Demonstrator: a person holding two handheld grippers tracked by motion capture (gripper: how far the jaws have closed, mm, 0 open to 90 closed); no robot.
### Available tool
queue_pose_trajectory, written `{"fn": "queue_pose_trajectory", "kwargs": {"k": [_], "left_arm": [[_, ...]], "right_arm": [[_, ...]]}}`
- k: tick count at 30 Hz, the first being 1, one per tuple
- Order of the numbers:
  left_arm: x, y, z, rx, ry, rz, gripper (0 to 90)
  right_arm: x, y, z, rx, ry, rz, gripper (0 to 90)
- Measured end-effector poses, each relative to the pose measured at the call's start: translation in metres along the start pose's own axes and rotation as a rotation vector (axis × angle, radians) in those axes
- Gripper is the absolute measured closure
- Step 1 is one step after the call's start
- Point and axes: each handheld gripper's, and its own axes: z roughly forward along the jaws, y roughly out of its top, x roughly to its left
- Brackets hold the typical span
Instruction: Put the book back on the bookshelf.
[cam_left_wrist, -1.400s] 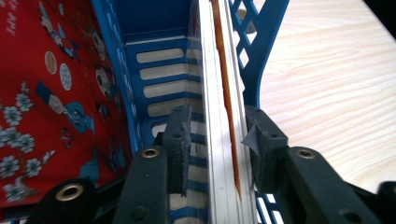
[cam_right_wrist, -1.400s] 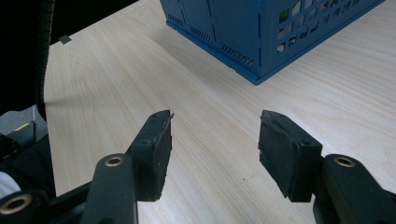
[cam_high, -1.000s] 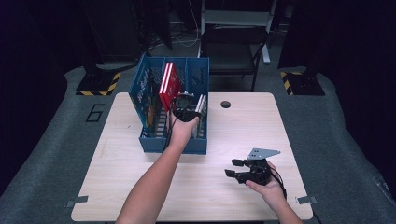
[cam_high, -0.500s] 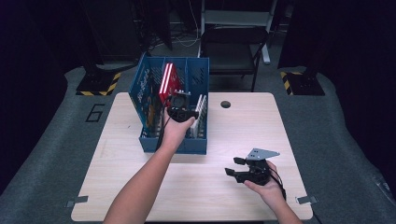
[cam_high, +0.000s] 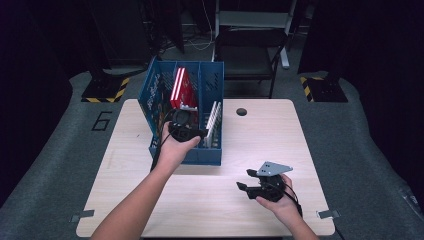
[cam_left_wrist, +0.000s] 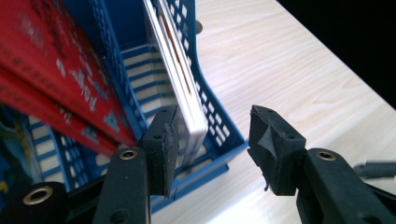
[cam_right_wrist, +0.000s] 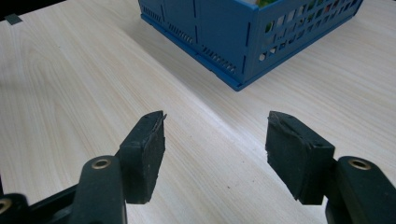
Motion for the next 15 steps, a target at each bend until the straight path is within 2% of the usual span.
{"fn": "queue_pose_trajectory", "kwargs": {"k": [6,9,15], "left_arm": [[0.005,-0.021,-0.010,-0.013,-0.007,0.009,52.2],[0.008,-0.032,-0.012,-0.017,-0.025,-0.004,51.7],[0.013,-0.057,-0.015,-0.010,-0.034,0.019,51.2]], "right_arm": [[-0.001,0.001,-0.001,-0.013,0.020,0.010,37.3],[-0.002,0.001,0.000,-0.018,0.010,0.011,37.3],[-0.002,0.004,-0.003,-0.038,-0.012,0.024,38.6]]}}
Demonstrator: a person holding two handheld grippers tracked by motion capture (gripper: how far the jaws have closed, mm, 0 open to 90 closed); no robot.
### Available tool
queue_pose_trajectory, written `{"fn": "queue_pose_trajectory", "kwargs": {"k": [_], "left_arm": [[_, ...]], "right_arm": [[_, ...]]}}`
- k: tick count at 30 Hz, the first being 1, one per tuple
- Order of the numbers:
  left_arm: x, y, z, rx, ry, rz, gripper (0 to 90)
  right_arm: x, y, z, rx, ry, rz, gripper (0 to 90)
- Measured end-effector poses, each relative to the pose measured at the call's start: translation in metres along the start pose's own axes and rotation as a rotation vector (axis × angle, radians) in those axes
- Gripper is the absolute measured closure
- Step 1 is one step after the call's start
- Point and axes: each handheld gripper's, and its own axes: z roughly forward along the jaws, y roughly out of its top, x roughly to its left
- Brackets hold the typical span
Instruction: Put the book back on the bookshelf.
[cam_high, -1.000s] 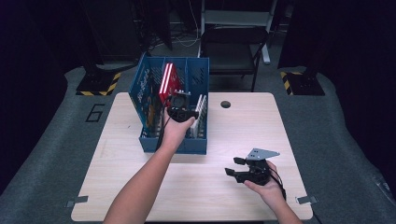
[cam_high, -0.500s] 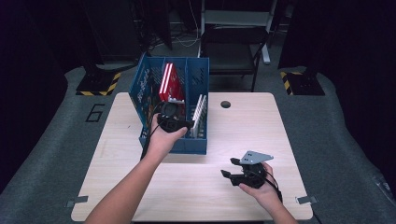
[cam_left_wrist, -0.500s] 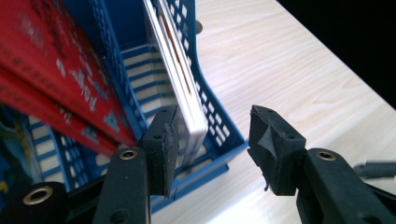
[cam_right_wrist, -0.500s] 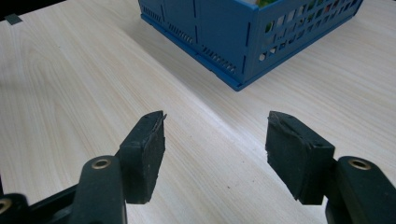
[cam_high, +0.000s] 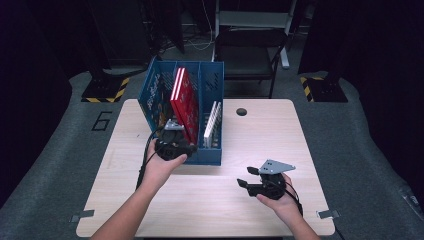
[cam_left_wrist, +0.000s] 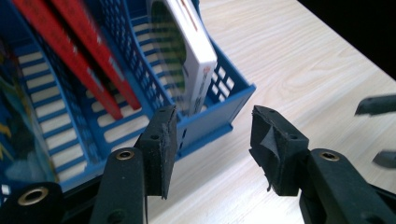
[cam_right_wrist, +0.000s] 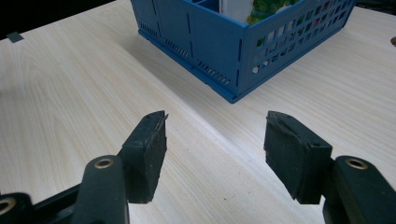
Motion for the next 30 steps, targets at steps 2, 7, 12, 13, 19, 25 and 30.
{"fn": "queue_pose_trajectory", "kwargs": {"k": [2,7,12,13,19,25,30], "left_arm": [[0.000,-0.009,-0.001,0.003,-0.007,0.001,51.0],[0.001,-0.023,-0.006,-0.010,-0.011,0.003,53.4],[-0.001,-0.033,-0.015,-0.017,-0.011,0.020,58.9],[-0.002,-0.035,-0.016,-0.026,-0.013,0.016,59.0],[-0.006,-0.045,-0.022,-0.046,-0.011,0.034,57.3],[-0.007,-0.059,-0.021,-0.057,-0.020,0.015,53.6],[-0.006,-0.071,-0.016,-0.051,-0.017,0.008,52.0]], "right_arm": [[0.000,0.001,0.001,0.003,-0.002,0.001,36.9],[0.001,0.003,0.002,0.006,-0.015,-0.002,36.3],[0.003,0.006,0.003,-0.004,-0.019,-0.026,43.3],[0.002,0.007,0.003,0.001,-0.021,-0.032,44.7],[0.004,0.010,0.004,0.018,-0.038,-0.003,45.9],[0.001,0.018,0.005,0.008,-0.066,0.023,37.4],[0.000,0.025,0.005,0.014,-0.101,0.022,32.3]]}}
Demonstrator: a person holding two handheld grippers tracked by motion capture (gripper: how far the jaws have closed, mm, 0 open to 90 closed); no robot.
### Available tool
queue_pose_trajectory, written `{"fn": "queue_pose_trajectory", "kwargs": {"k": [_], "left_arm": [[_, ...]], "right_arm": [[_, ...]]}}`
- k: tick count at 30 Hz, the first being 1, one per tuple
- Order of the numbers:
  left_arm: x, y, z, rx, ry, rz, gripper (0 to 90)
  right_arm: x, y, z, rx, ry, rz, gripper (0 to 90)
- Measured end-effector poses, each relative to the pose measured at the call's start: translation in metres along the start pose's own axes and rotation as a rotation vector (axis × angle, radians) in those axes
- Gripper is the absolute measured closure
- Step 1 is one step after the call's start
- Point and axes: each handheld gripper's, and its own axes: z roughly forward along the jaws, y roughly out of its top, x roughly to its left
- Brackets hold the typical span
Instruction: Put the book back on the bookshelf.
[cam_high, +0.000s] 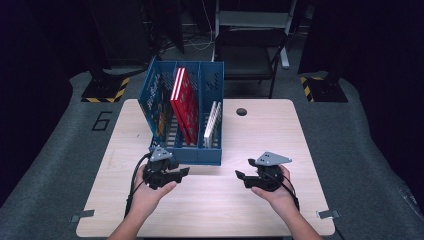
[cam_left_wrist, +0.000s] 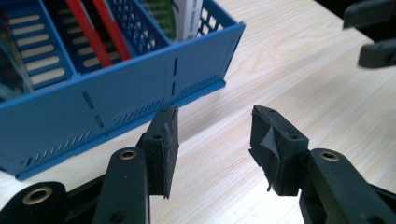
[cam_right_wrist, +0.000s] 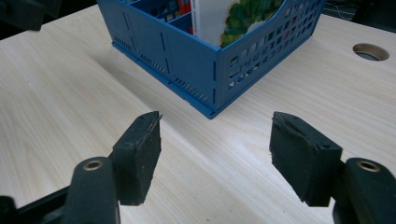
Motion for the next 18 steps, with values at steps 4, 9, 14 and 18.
{"fn": "queue_pose_trajectory", "kwargs": {"k": [4,9,14,18], "left_arm": [[0.001,-0.007,0.001,-0.002,0.009,0.017,51.6],[0.002,-0.014,0.002,-0.013,0.005,0.019,51.1],[0.005,-0.021,0.003,-0.009,0.033,0.024,50.2],[0.009,-0.026,0.005,0.005,0.032,0.025,50.1]], "right_arm": [[-0.001,0.005,0.002,0.005,-0.009,0.021,31.7],[0.000,0.013,0.003,-0.006,-0.009,0.005,35.1],[0.001,0.019,0.006,-0.015,-0.021,0.018,36.8],[0.001,0.024,0.010,-0.010,-0.027,0.027,41.5]]}}
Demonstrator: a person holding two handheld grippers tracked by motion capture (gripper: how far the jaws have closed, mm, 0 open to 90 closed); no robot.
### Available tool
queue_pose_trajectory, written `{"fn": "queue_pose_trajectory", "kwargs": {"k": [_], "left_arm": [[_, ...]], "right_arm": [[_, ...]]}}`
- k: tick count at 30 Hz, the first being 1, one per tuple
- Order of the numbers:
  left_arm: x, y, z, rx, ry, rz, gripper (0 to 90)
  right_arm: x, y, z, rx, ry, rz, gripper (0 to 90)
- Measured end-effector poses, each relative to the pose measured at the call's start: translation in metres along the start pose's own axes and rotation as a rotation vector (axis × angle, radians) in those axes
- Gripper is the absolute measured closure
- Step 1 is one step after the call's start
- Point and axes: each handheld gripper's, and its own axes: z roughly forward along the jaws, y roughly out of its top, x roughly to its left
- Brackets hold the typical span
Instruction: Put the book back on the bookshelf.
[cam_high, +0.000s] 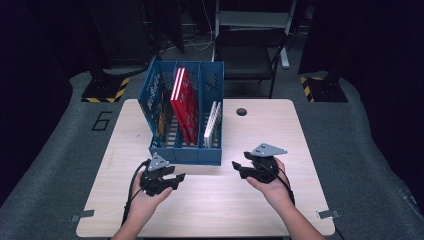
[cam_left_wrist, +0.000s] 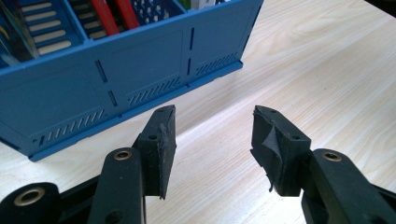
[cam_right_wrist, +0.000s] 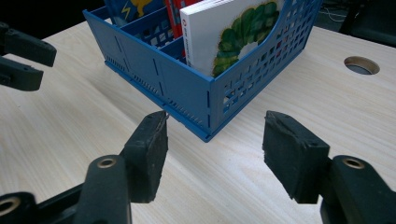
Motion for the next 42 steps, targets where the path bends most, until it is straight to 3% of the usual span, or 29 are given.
{"fn": "queue_pose_trajectory", "kwargs": {"k": [4,7,16,21,24,27,31,38,42], "left_arm": [[0.003,-0.007,0.002,0.020,0.038,0.008,50.0],[0.004,-0.012,0.001,0.029,0.030,-0.012,49.0],[0.005,-0.023,-0.002,-0.002,0.044,-0.003,48.2],[0.011,-0.025,0.000,0.016,0.011,-0.007,47.6],[0.015,-0.027,0.000,0.012,0.026,0.005,47.4],[0.018,-0.029,0.001,0.009,0.023,-0.024,47.4],[0.020,-0.031,0.003,0.010,0.037,-0.018,48.0],[0.022,-0.032,0.003,-0.002,0.028,-0.017,48.2],[0.023,-0.033,0.005,0.006,0.026,-0.012,48.0]], "right_arm": [[0.001,0.005,0.003,0.003,-0.013,0.012,42.8],[0.003,0.010,0.005,0.003,-0.013,0.014,43.2],[0.007,0.033,0.010,0.003,-0.033,0.032,43.8],[0.007,0.045,0.016,0.017,-0.044,0.056,46.1],[0.009,0.049,0.018,0.027,-0.055,0.065,46.1],[0.010,0.057,0.023,0.032,-0.061,0.065,46.1],[0.013,0.067,0.031,0.028,-0.066,0.084,46.1],[0.020,0.083,0.047,0.042,-0.084,0.045,47.4],[0.023,0.093,0.058,0.048,-0.098,0.051,48.5]]}}
